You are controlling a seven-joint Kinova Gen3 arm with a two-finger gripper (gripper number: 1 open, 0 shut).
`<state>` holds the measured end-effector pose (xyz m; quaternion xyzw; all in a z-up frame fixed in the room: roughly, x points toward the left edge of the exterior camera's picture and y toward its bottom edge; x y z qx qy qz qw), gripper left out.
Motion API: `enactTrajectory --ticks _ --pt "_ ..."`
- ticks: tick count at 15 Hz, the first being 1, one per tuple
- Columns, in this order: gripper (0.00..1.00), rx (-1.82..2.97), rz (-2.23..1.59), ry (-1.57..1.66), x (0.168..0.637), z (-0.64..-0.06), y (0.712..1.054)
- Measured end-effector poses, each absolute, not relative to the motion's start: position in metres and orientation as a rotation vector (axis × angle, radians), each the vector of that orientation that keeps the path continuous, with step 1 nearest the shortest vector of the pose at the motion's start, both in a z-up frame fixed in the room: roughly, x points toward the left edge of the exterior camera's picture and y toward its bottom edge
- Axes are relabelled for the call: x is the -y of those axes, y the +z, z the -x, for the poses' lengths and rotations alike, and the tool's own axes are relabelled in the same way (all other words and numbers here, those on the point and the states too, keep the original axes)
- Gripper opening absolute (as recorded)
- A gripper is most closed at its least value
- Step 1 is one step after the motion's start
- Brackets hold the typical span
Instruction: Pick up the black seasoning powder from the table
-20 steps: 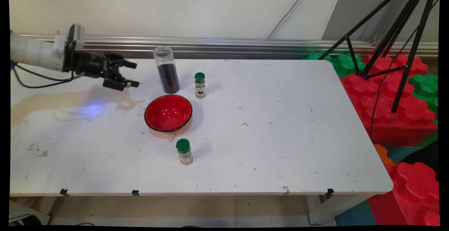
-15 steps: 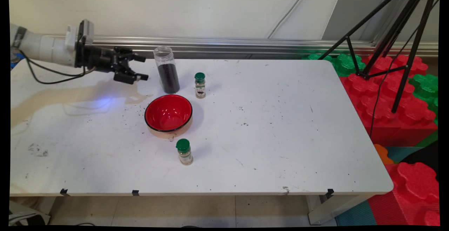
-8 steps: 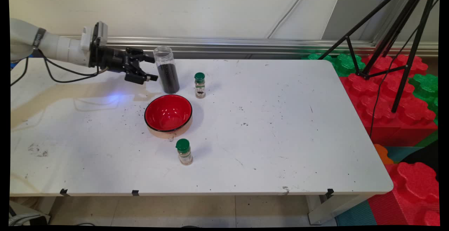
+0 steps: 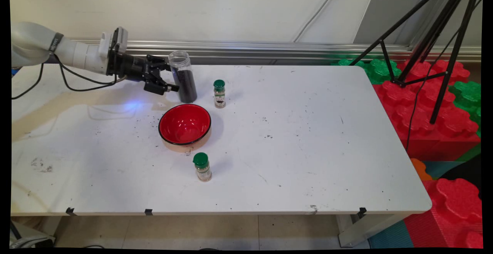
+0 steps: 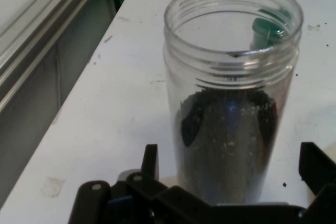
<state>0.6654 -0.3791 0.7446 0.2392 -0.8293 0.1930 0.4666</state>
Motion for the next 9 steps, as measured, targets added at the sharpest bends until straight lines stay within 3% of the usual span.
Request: enactTrajectory --ticks 9 --pt "1.00 2.021 -0.585 0.455 0.396 -0.659 0.733"
